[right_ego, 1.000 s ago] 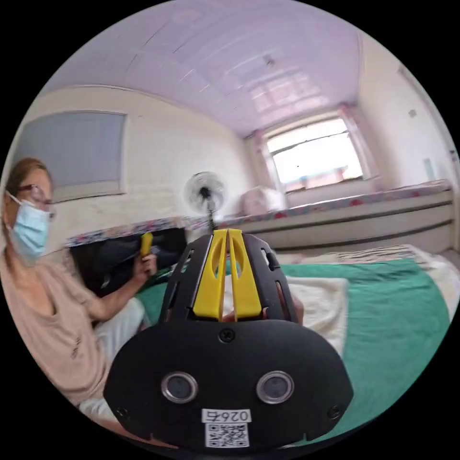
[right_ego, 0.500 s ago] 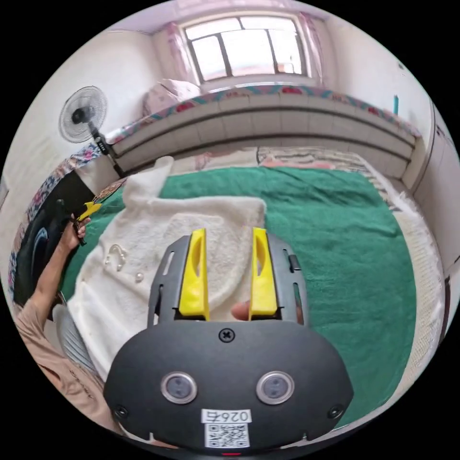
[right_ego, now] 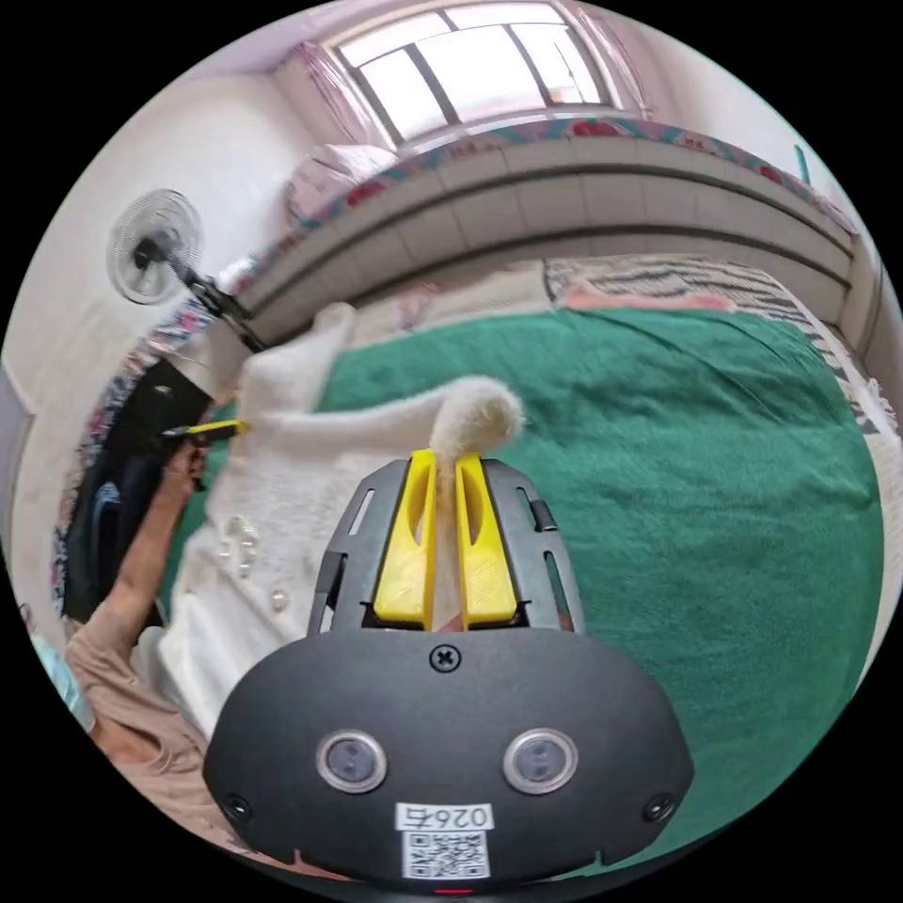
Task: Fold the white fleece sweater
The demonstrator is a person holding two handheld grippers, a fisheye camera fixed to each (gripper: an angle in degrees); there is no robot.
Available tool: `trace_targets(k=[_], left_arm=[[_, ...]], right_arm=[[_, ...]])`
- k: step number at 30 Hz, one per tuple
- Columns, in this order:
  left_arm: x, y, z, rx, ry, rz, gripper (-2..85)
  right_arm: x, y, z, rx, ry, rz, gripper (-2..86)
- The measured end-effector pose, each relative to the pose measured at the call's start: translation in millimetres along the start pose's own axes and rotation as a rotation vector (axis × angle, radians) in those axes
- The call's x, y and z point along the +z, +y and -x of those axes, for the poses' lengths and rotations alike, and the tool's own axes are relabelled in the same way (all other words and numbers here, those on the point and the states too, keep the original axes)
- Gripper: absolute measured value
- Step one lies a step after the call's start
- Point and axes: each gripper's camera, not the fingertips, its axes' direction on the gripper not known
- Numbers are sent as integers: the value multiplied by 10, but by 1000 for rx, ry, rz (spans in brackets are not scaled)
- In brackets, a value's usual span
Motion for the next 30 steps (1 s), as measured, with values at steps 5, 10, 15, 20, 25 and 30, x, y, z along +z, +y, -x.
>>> trace_targets(k=[5, 10, 15, 20, 25, 30], left_arm=[[-559, -117, 45, 64, -60, -123, 18], [118, -538, 169, -54, 21, -76, 56], [183, -222, -7, 51, -176, 63, 117], [-333, 946, 78, 7, 171, 56, 176], [-151, 1635, 15, -94, 366, 91, 63], [-341, 1637, 91, 70, 89, 204, 3]], right_arm=[[-383, -177, 298, -83, 67, -132, -8], [417, -633, -259, 70, 353, -14, 23], [281, -297, -584, 84, 162, 16, 91], [-152, 597, -748, 55, 67, 124, 107], [-22, 1418, -1003, 163, -121, 248, 83], [-224, 1543, -979, 163, 25, 160, 54]])
